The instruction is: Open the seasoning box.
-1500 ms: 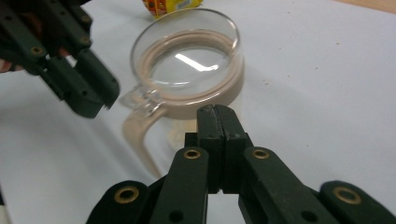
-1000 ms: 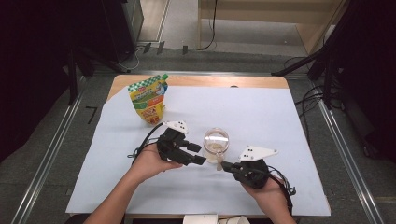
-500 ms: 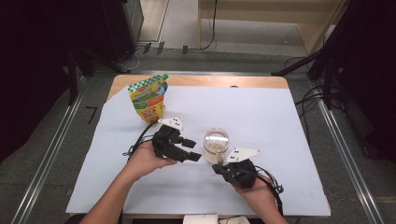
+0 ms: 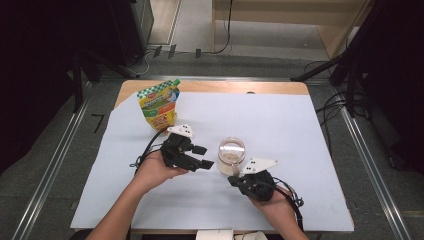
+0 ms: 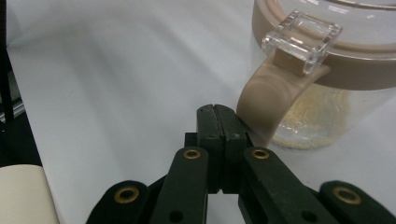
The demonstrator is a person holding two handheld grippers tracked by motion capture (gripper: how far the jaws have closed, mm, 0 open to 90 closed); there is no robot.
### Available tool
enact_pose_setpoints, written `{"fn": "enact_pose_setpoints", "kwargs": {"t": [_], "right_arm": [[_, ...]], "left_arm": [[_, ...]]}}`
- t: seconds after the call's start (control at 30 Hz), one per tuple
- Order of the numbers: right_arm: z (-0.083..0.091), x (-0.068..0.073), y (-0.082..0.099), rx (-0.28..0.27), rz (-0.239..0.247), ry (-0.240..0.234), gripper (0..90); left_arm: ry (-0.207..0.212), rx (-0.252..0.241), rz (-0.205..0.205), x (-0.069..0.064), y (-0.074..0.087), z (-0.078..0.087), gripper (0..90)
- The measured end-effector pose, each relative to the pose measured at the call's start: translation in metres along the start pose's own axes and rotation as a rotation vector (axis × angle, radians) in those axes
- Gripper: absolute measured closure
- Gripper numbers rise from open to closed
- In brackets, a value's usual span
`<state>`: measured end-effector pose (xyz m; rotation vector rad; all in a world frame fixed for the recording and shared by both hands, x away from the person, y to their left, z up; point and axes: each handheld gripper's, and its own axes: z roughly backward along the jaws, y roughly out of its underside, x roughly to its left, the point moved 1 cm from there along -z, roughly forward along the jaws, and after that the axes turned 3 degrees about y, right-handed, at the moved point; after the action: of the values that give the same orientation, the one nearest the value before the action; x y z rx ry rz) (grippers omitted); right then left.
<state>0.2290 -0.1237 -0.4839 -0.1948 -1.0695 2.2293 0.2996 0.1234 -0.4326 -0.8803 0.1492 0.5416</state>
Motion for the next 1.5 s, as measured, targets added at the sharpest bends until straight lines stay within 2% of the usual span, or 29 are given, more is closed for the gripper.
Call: {"fn": "enact_pose_setpoints", "kwargs": {"t": [0.27, 0.5, 0.8, 1.03, 1.3, 1.5], "right_arm": [[0.005, -0.005, 0.002, 0.000, -0.014, 0.014, 90.0], [0.012, -0.013, 0.005, 0.003, -0.054, 0.035, 90.0], [0.024, -0.032, 0.010, 0.010, -0.125, 0.073, 90.0], [0.029, -0.053, 0.013, -0.001, -0.172, 0.135, 90.0], [0.031, -0.069, 0.010, 0.004, -0.165, 0.166, 90.0], [0.030, -0.085, 0.008, 0.009, -0.162, 0.152, 90.0]], "left_arm": [[-0.004, -0.021, 0.006, 0.001, 0.000, 0.003, 39.1], [0.002, -0.020, 0.014, 0.003, 0.001, 0.003, 39.4], [0.007, -0.014, 0.011, 0.002, 0.001, 0.002, 41.1], [0.011, -0.017, 0.005, 0.001, 0.001, 0.000, 42.1], [0.028, 0.001, -0.008, -0.001, 0.000, -0.006, 42.8], [0.052, 0.013, -0.018, -0.002, -0.004, -0.014, 45.0]]}}
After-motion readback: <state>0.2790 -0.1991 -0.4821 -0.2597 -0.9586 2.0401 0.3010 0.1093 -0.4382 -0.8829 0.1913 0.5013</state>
